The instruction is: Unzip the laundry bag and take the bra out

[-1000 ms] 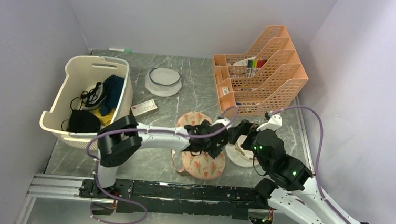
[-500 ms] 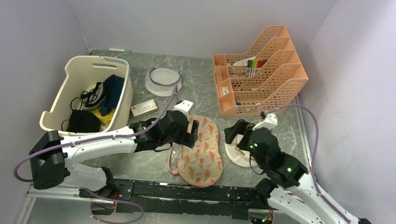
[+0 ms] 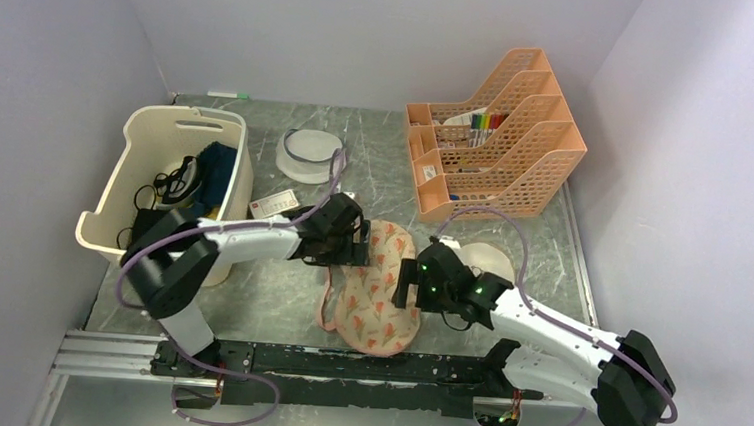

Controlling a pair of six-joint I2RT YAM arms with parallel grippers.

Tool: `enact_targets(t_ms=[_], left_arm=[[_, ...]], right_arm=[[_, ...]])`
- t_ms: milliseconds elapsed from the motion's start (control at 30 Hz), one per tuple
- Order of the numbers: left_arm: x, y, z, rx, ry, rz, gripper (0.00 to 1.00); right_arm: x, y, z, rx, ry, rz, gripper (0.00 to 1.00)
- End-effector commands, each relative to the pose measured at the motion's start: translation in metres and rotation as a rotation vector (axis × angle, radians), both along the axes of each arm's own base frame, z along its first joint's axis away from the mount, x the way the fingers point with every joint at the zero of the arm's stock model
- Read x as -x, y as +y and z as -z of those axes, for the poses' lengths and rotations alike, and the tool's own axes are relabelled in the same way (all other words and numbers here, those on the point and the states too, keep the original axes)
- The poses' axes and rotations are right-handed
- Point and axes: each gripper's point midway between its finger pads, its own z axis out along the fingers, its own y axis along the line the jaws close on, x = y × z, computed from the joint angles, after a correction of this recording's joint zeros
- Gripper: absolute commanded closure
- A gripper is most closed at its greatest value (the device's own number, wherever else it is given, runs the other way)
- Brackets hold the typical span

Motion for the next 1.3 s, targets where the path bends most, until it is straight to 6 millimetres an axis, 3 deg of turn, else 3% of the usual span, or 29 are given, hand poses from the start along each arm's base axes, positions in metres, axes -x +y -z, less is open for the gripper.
enact_targets(t_ms=[0,100,267,433,533,633,800,900,1033,1133,1267], left_arm=[[-0.032,-0.033,-0.020,0.084,-0.010,0.052,0.06],[-0.053,-0.036,-0.042,0.066,-0.079,0.073,0.06],[-0.076,0.001,-0.086,-0.066,-0.209,0.020,0.06],[-0.059,0.045,-0.122,-0.134,-0.287,-0.036,0.06],[-0.035,0.062,-0.127,-0.112,-0.259,-0.049,0.06],[-0.009,0.065,-0.119,-0.035,-0.221,-0.019,0.06],[0.018,0.044,-0.121,0.094,-0.178,0.056,0.06],[0.027,0.020,-0.124,0.084,-0.200,0.090,0.06],[0.035,-0.019,-0.111,0.058,-0.189,0.158,0.06],[0.038,-0.048,-0.102,0.030,-0.203,0.210,0.06],[0.039,-0.085,-0.093,-0.100,-0.279,0.292,0.06]], right_arm=[[0.026,0.067,-0.016,-0.371,0.056,-0.133,0.03],[0.035,0.115,-0.056,-0.649,-0.018,-0.266,0.06],[0.021,0.140,-0.090,-0.643,-0.138,-0.375,0.06],[-0.016,0.099,-0.089,-0.369,-0.275,-0.225,0.02],[-0.023,0.071,-0.100,-0.294,-0.368,-0.191,0.00],[-0.029,0.040,-0.115,-0.246,-0.443,-0.091,0.00],[-0.031,0.000,-0.157,-0.252,-0.559,0.032,0.00],[-0.028,-0.014,-0.191,-0.300,-0.649,0.040,0.00],[-0.019,-0.033,-0.237,-0.377,-0.764,0.050,0.00],[-0.011,-0.044,-0.257,-0.429,-0.812,0.055,0.00],[-0.003,-0.055,-0.264,-0.473,-0.836,0.071,0.00]])
